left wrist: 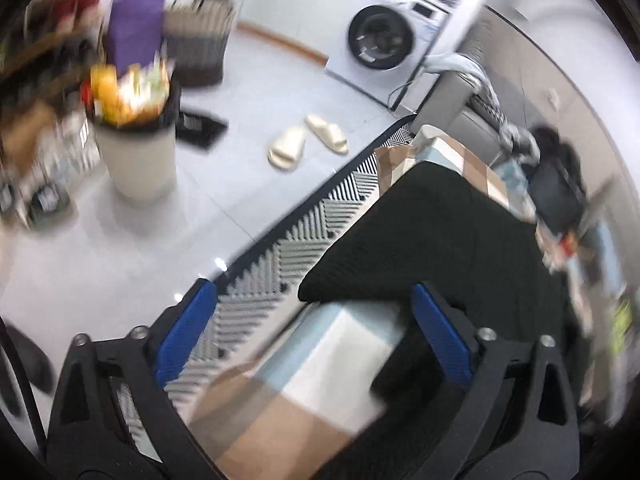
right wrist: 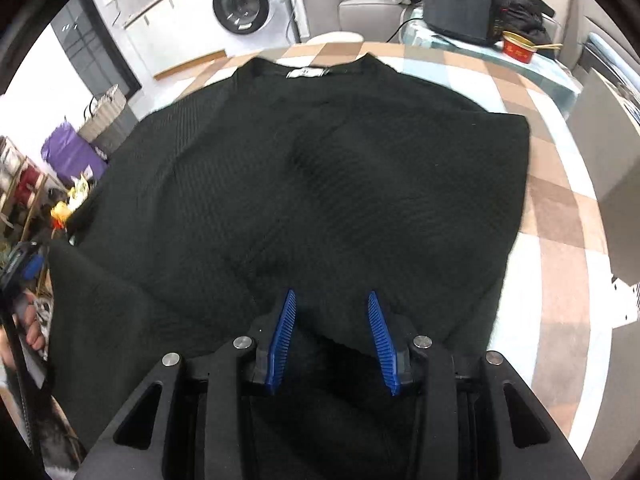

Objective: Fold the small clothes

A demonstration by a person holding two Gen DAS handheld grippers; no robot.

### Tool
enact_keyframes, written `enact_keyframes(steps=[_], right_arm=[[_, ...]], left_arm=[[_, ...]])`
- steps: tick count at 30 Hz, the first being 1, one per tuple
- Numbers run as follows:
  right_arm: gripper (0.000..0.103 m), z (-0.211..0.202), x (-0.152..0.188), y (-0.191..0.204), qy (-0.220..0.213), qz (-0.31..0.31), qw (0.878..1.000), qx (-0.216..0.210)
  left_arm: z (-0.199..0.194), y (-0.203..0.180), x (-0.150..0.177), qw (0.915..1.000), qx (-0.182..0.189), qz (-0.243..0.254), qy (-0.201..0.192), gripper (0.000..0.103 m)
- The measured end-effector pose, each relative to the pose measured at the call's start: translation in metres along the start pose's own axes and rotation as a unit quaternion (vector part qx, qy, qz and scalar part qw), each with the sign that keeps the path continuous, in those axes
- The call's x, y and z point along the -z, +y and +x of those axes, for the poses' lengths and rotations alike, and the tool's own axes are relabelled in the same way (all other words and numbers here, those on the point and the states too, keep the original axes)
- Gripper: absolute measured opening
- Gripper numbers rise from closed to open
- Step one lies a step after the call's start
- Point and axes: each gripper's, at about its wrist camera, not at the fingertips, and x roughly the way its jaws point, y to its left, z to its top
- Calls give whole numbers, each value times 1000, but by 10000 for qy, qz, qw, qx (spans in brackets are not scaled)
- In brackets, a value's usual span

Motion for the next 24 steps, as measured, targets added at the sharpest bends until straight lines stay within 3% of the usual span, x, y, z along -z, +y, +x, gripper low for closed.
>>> enact_keyframes(steps=[5,7,9,10,12,14,20,22,24], right_arm=[[42,-13,5,1,-131,174,9998,-6],[43,-19,9,0,-143,228,9996,7],[44,-21,10,-3,-147,313,9994,42],[45,-23,11,-5,-141,356,9993,50],[45,-26,14,-7,-149,423,9990,49],[45,-24,13,-9,-180,456,9988,41],[46,-23,15,-17,-218,599,9980,18],[46,-25,15,-17,-273,628,9976,-39],[46,-29,17,-17,-353,648,9972,-109]], left_arm=[[53,31,-21,9912,693,-804,793,70],[68,37,-21,9869,869,-843,1067,62],[80,43,-21,9820,1051,-937,1256,59],[79,36,-15,9807,1119,-987,1266,51],[80,35,-15,9797,1293,-947,1206,31],[69,23,-15,9857,1168,-726,978,13],[33,-39,-32,9947,943,63,400,7],[6,-76,-34,9940,919,581,104,7],[-18,-120,-32,9868,1006,1255,-201,7]])
